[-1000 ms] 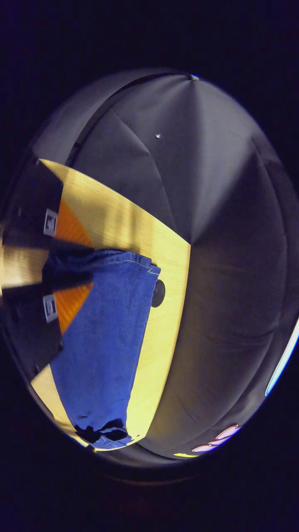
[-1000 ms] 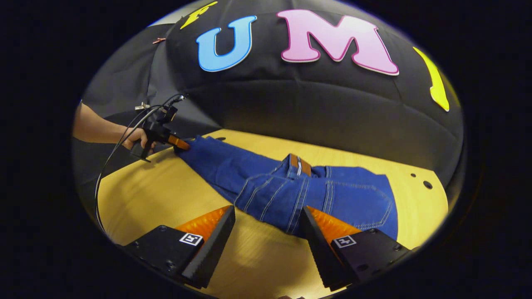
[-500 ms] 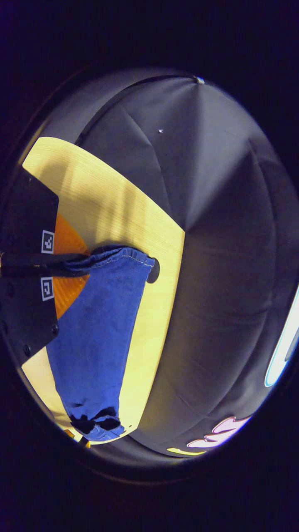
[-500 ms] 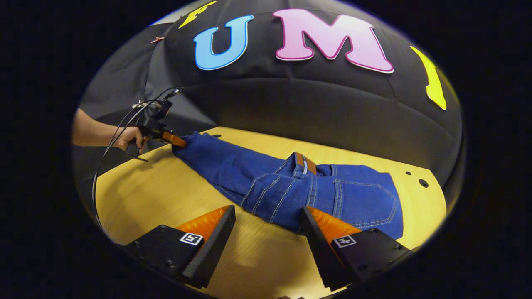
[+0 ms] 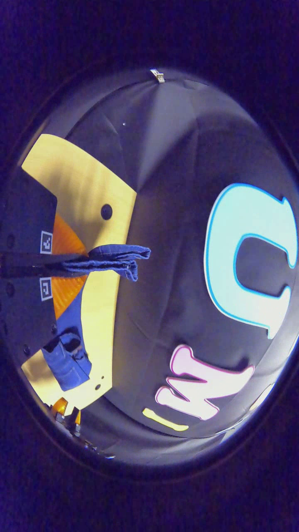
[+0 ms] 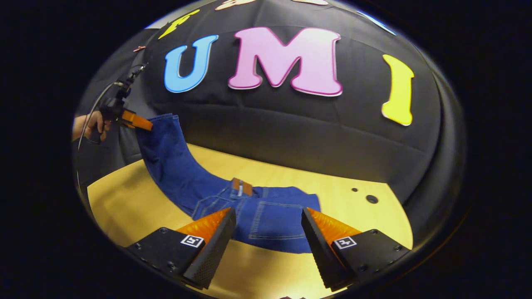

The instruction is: Grasp the waist and the cuffs of the jeans and fold them to make the two legs overlap; first hold the waist and fold one-third of the jeans toward the cuffs, then hold the cuffs and fold the remaining one-third in the same direction to finish folding.

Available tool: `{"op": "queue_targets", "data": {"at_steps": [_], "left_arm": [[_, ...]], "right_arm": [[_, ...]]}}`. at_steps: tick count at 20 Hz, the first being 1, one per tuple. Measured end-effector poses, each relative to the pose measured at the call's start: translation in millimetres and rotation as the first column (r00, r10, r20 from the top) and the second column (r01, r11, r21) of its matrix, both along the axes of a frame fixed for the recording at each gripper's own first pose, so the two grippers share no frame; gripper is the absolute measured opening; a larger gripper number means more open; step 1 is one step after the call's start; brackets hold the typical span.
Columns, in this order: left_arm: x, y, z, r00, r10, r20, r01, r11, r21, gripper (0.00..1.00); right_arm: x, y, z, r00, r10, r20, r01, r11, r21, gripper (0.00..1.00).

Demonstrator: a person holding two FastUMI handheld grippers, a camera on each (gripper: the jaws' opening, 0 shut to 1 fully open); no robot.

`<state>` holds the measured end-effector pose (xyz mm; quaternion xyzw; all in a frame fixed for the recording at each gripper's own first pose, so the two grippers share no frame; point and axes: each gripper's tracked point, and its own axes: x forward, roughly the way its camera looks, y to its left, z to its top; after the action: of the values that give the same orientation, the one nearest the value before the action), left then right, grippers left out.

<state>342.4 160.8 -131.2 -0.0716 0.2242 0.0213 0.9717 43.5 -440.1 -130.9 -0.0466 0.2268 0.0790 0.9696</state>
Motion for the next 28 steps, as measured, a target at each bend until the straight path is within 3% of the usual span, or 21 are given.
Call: {"op": "queue_targets", "data": {"at_steps": [5, 10, 12, 17, 21, 22, 24, 28], "left_arm": [[15.5, -146.8, 23.7, 0.991, -0.135, 0.01, 0.136, 0.989, -0.055, 0.06], [29.2, -289.5, -29.7, 0.956, -0.287, -0.063, 0.276, 0.951, -0.141, 0.06], [30.9, -322.6, -61.0, 0.941, -0.321, -0.108, 0.307, 0.943, -0.13, 0.06], [37.8, -359.4, -125.4, 0.916, -0.318, -0.245, 0.318, 0.947, -0.041, 0.1], [31.7, -396.6, -130.0, 0.908, -0.368, -0.202, 0.345, 0.928, -0.14, 0.37], [28.2, -391.6, -123.3, 0.914, -0.363, -0.179, 0.342, 0.929, -0.141, 0.65], [17.5, -380.0, -99.0, 0.931, -0.35, -0.101, 0.336, 0.933, -0.129, 0.94], [-33.9, -319.0, -22.1, 0.962, -0.255, 0.098, 0.258, 0.966, -0.017, 0.97]], "right_arm": [[-16.9, -70.1, 41.6, 0.993, -0.105, 0.056, 0.107, 0.994, -0.03, 0.96], [-40.8, -127.3, 59.7, 0.977, -0.201, 0.077, 0.203, 0.979, -0.03, 0.96], [-54.2, -142.6, 62.9, 0.969, -0.234, 0.075, 0.236, 0.971, -0.02, 0.96], [-86.9, -163.6, 58.4, 0.952, -0.301, 0.05, 0.301, 0.954, 0.003, 0.96], [-101.0, -167.9, 58.5, 0.946, -0.323, 0.039, 0.323, 0.946, 0.017, 0.96], [-101.8, -166.3, 61.9, 0.945, -0.325, 0.042, 0.324, 0.946, 0.026, 0.96], [-103.9, -160.8, 70.0, 0.947, -0.318, 0.049, 0.316, 0.948, 0.045, 0.96], [-105.9, -136.8, 96.1, 0.958, -0.275, 0.087, 0.27, 0.961, 0.065, 0.96]]}}
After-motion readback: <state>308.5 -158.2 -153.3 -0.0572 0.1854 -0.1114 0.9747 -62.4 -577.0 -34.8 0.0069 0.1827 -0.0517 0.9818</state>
